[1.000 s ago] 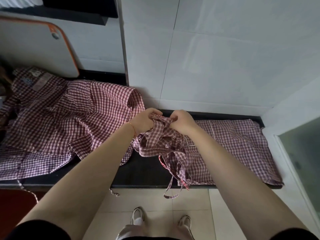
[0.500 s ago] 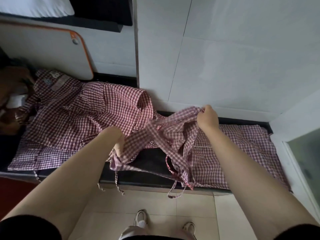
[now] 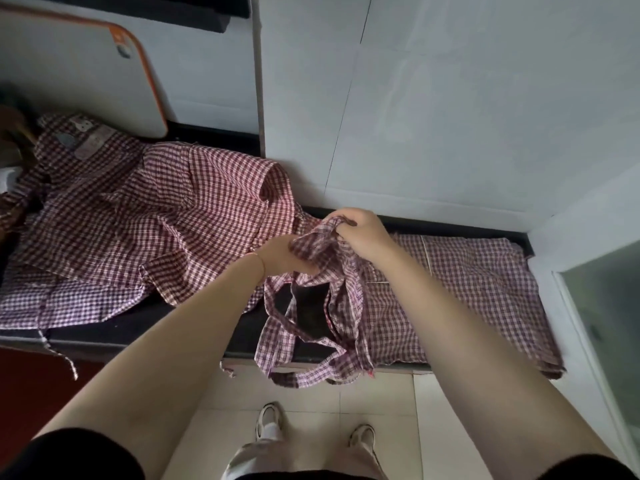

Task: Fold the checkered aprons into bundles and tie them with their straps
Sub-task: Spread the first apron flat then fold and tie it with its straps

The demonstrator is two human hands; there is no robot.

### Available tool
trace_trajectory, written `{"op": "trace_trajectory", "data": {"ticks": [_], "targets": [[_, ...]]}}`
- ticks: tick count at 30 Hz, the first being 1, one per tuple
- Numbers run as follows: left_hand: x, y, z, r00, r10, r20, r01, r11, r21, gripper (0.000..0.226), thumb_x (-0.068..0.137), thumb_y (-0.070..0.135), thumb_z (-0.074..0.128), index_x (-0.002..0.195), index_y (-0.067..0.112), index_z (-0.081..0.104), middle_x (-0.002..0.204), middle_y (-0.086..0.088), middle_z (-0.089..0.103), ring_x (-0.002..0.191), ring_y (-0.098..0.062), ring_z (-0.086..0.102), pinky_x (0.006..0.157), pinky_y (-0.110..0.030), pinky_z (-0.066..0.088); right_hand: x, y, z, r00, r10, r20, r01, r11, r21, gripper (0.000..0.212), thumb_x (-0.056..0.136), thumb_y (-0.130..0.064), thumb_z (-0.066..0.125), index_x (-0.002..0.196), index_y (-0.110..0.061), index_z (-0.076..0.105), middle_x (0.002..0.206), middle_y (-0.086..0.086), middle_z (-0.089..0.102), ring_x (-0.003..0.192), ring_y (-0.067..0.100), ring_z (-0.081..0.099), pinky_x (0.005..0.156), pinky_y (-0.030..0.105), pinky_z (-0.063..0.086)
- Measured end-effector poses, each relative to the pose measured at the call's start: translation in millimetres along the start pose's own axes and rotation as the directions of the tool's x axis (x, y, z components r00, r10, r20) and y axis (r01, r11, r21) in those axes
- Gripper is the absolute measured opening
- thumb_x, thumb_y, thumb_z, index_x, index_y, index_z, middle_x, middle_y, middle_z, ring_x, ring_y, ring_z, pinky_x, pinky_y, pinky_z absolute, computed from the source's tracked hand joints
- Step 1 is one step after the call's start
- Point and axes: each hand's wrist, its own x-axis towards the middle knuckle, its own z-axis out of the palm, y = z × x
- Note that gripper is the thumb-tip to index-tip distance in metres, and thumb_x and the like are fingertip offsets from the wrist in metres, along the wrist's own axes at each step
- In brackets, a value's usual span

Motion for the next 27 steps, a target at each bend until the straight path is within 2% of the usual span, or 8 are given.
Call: {"op": "trace_trajectory", "data": {"ticks": [3,7,10,13,17,23,25,27], "targets": [[4,-8,7,0.994,-0.070,-0.081,0.065,0.996,-0.055,0.024,0.078,0.026,0.084,0.098,0.016,0.074,0.093,0.002,0.073,0.096,-0.020,0.066,0.089,-0.027,0.048,3,9,3,0.997,0.003,-0.075,-0.007,0.998,-0.057,0.027,0.094,-0.007,0.051,0.108,-0.015,0.073,0.100,-0.006,0.069,0.094,0.012,0.063,0.082,0.026,0.050],[-5,-20,-14,0.985,-0.136,-0.110,0.110,0.970,-0.215,0.040,0.074,0.036,0.086,0.103,0.014,0.070,0.094,-0.001,0.073,0.087,-0.019,0.069,0.083,-0.029,0.053,10,23,9,0.987,0.011,-0.163,-0.039,0.985,-0.168,0.019,0.094,-0.010,0.059,0.109,-0.012,0.071,0.096,-0.005,0.064,0.091,0.012,0.059,0.084,0.028,0.048],[-9,-22,-26,0.956,-0.127,-0.263,0.111,0.991,-0.076,0.020,0.084,0.027,0.078,0.091,0.015,0.063,0.086,-0.003,0.065,0.074,-0.018,0.058,0.064,-0.027,0.045,12,25,19,0.975,0.020,-0.219,-0.058,0.984,-0.171,0.011,0.093,-0.021,0.065,0.100,-0.012,0.065,0.086,-0.005,0.061,0.085,0.016,0.061,0.076,0.034,0.049],[-12,-29,-39,0.744,-0.284,-0.605,0.206,0.959,-0.197,0.011,0.094,0.017,0.059,0.104,0.014,0.060,0.101,-0.009,0.065,0.072,-0.018,0.054,0.058,-0.028,0.040,11,13,38,0.998,0.019,-0.064,-0.029,0.986,-0.163,0.022,0.090,-0.031,0.072,0.092,-0.013,0.060,0.081,-0.004,0.063,0.071,0.013,0.062,0.069,0.034,0.050],[-15,-40,-54,0.526,-0.495,-0.691,0.145,0.853,-0.501,0.041,0.093,0.008,0.046,0.134,0.011,0.045,0.131,-0.014,0.053,0.103,-0.029,0.056,0.078,-0.037,0.046,6,11,52,0.969,0.142,0.202,-0.081,0.956,-0.281,0.016,0.090,-0.027,0.073,0.095,-0.017,0.061,0.086,0.000,0.069,0.072,0.015,0.070,0.065,0.031,0.057],[-22,-49,-26,0.459,-0.347,-0.818,0.244,0.934,-0.259,0.035,0.084,0.004,0.054,0.118,0.007,0.049,0.123,-0.013,0.047,0.112,-0.030,0.045,0.094,-0.043,0.038,-3,48,69,0.887,0.327,0.327,-0.106,0.832,-0.545,0.034,0.089,-0.044,0.068,0.094,-0.010,0.062,0.092,0.004,0.066,0.084,0.019,0.065,0.073,0.029,0.051],[-31,-53,-10,0.433,-0.186,-0.882,0.154,0.979,-0.131,0.026,0.080,0.001,0.054,0.104,0.008,0.050,0.105,-0.006,0.047,0.093,-0.024,0.045,0.082,-0.040,0.043,-6,63,81,0.863,0.359,0.355,-0.100,0.810,-0.578,0.045,0.083,-0.051,0.072,0.104,-0.014,0.059,0.104,-0.001,0.062,0.094,0.021,0.061,0.079,0.031,0.049],[-40,-53,12,0.548,-0.048,-0.835,0.070,0.997,-0.012,0.007,0.084,0.011,0.056,0.086,0.012,0.049,0.084,0.002,0.049,0.068,-0.016,0.044,0.061,-0.031,0.041,-10,75,93,0.895,0.340,0.290,-0.093,0.776,-0.624,0.033,0.086,-0.041,0.069,0.105,-0.017,0.057,0.108,0.000,0.061,0.098,0.023,0.060,0.080,0.032,0.045]]}}
